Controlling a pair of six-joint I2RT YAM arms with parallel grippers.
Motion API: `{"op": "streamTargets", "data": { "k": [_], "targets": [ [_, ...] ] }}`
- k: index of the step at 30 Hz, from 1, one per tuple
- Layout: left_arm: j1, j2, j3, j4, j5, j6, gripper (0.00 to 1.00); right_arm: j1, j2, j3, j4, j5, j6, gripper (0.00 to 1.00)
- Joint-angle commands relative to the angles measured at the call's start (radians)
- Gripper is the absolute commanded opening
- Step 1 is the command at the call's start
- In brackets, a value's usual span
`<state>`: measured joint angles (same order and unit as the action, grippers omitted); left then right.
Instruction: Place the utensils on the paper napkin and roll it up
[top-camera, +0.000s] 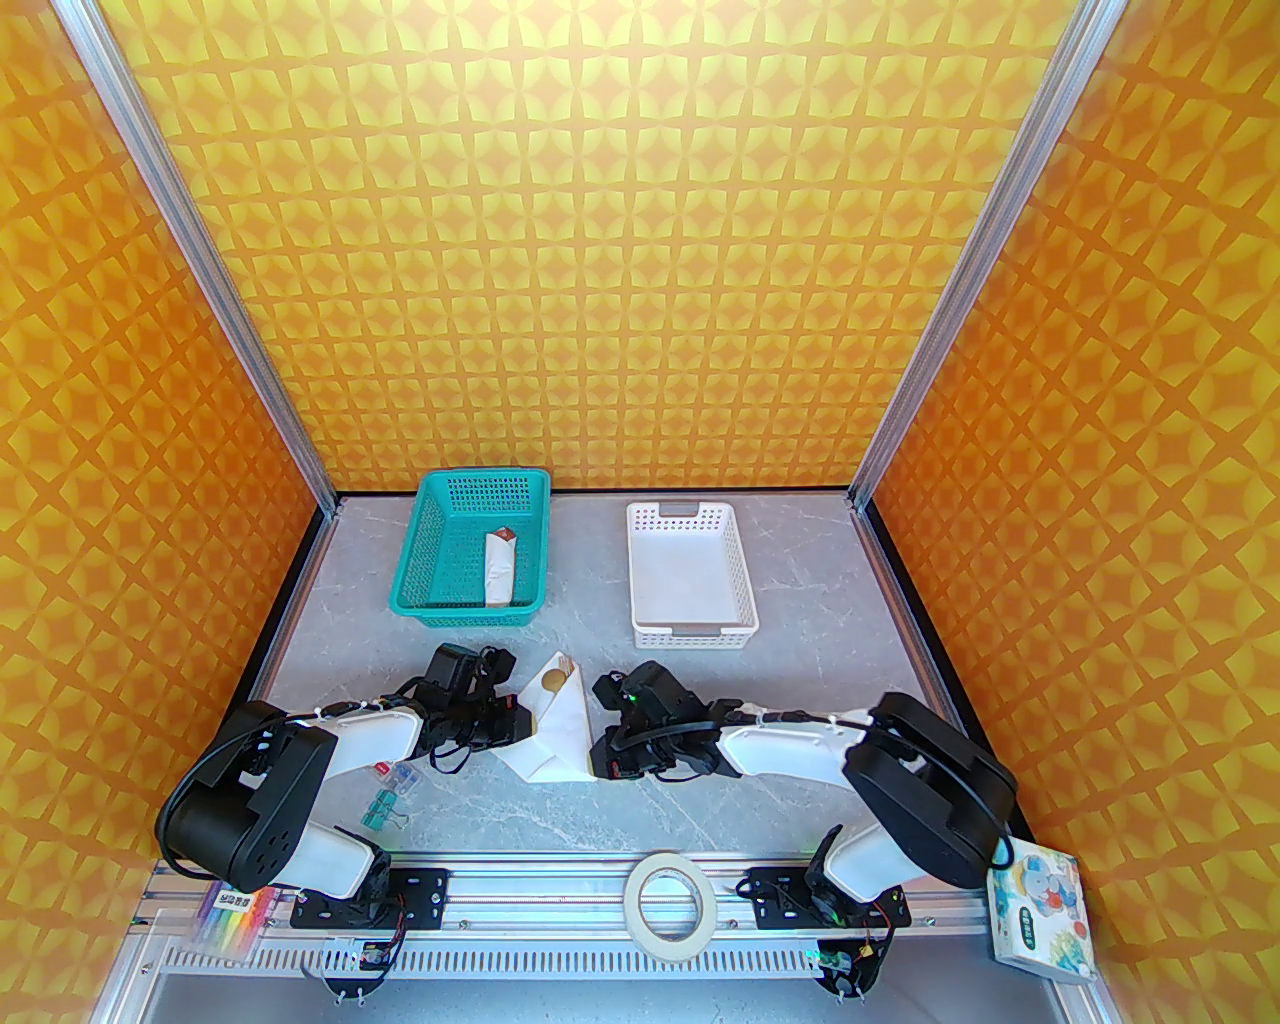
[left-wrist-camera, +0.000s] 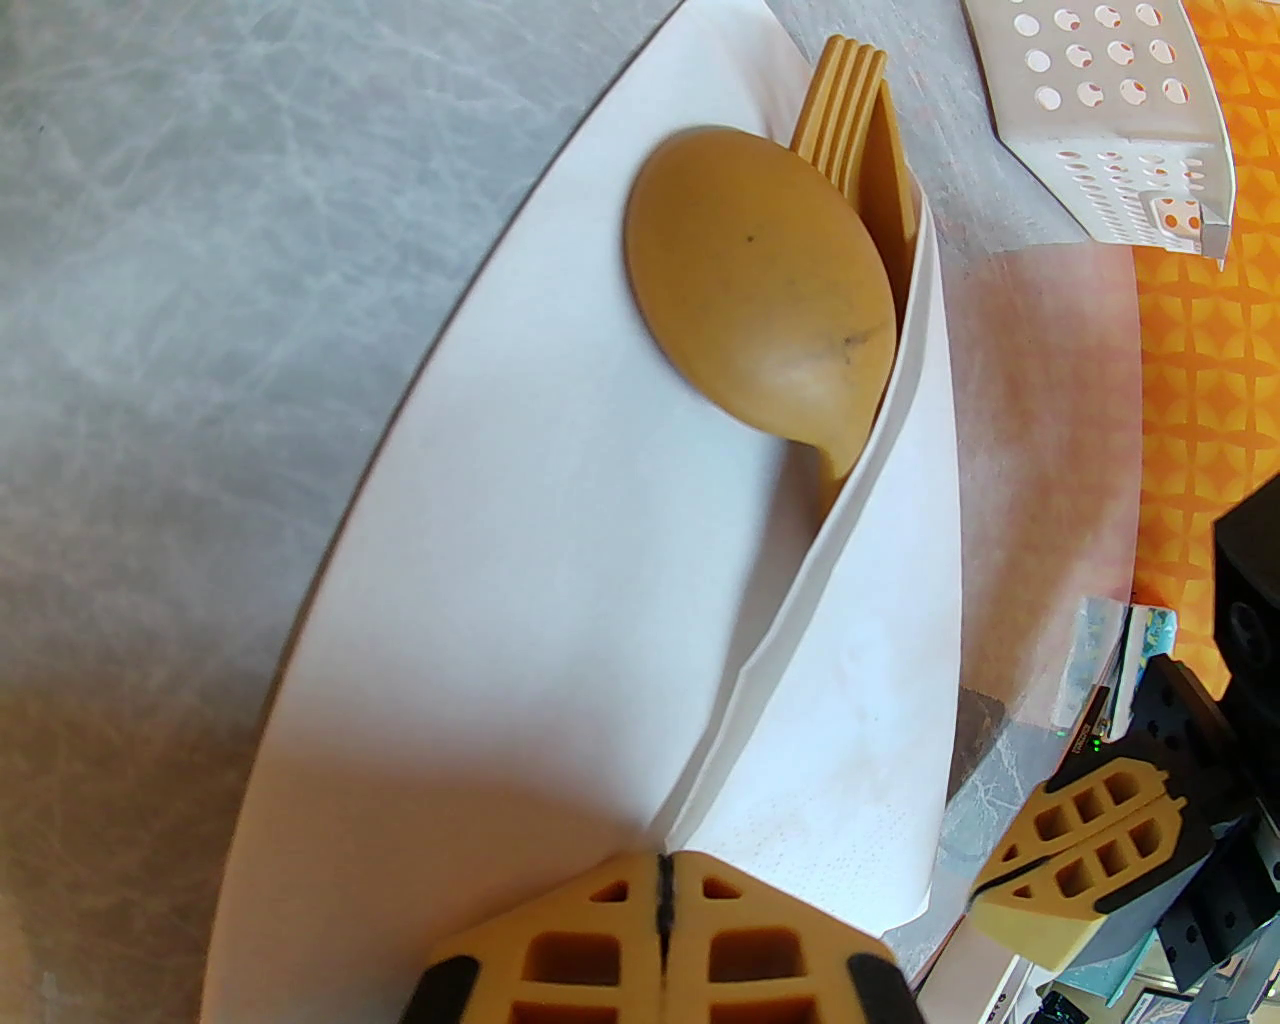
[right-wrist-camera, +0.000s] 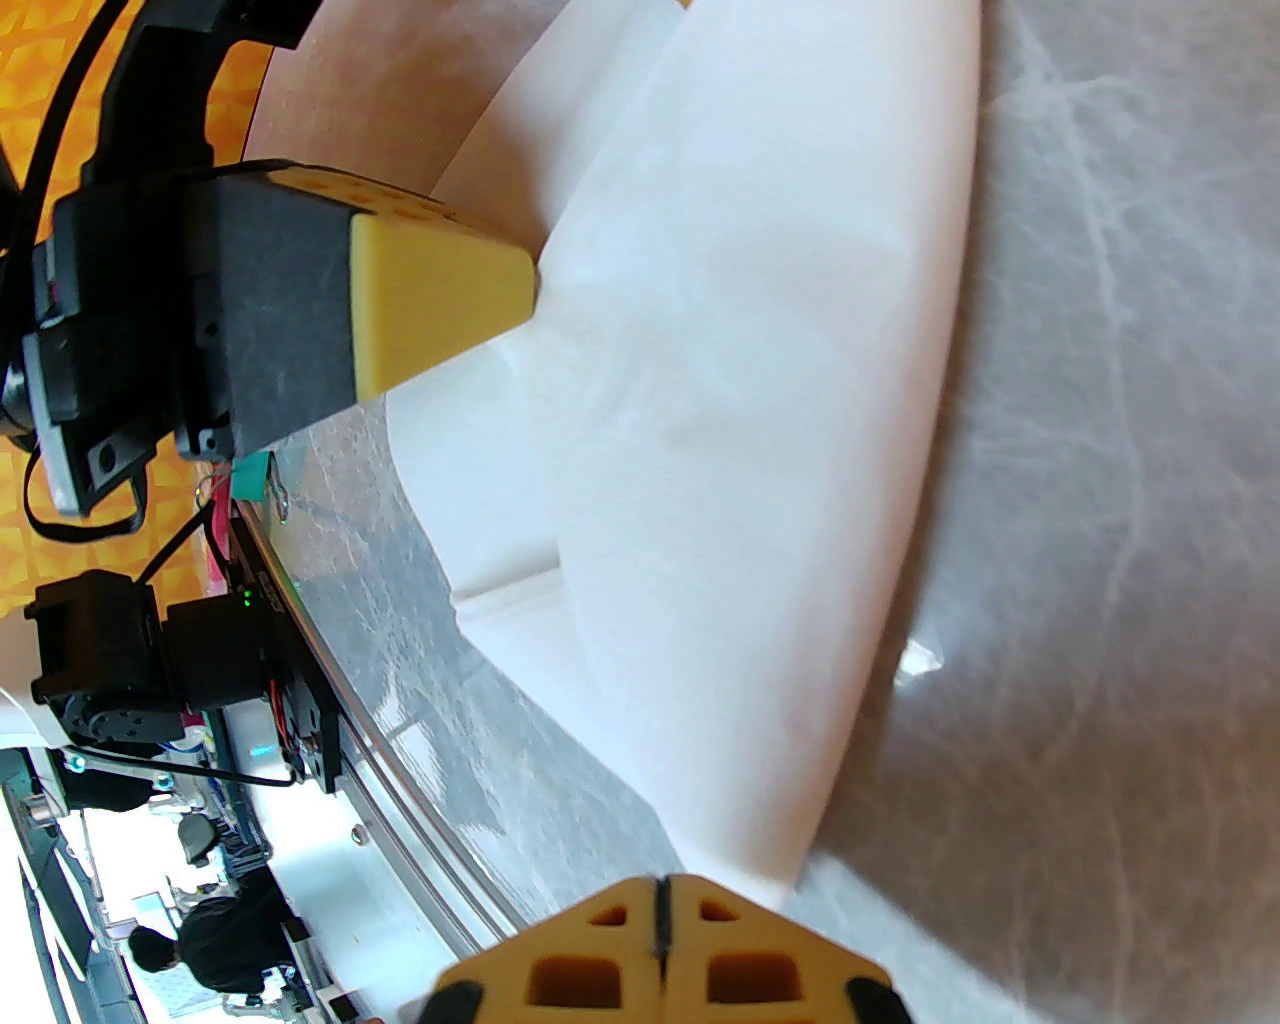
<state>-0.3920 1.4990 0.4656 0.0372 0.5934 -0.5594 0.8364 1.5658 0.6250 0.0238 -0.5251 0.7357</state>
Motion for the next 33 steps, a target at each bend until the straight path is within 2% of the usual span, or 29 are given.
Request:
{"op": "streamTargets", "data": {
  "k": [1, 16, 26, 33],
  "targets": [
    [0.002, 0.02, -0.02, -0.086, -0.081, 0.023, 0.0, 0.001, 0.025, -0.011, 0.059, -0.028, 0.024, 0.0],
    [0.002, 0.024, -0.017, -0.088, -0.083, 0.023, 0.0, 0.002, 0.069, -0.033, 0.029, -0.011, 0.016, 0.0],
    [0.002, 0.015, 0.0, -0.101, -0.087, 0.021, 0.0, 0.004, 0.087, -0.028, -0.059, 0.041, -0.007, 0.0],
    [0.004, -0.069, 0.06, -0.19, -0.112, 0.034, 0.1, 0.004, 0.105, -0.024, -0.072, 0.041, -0.01, 0.0]
  ]
}}
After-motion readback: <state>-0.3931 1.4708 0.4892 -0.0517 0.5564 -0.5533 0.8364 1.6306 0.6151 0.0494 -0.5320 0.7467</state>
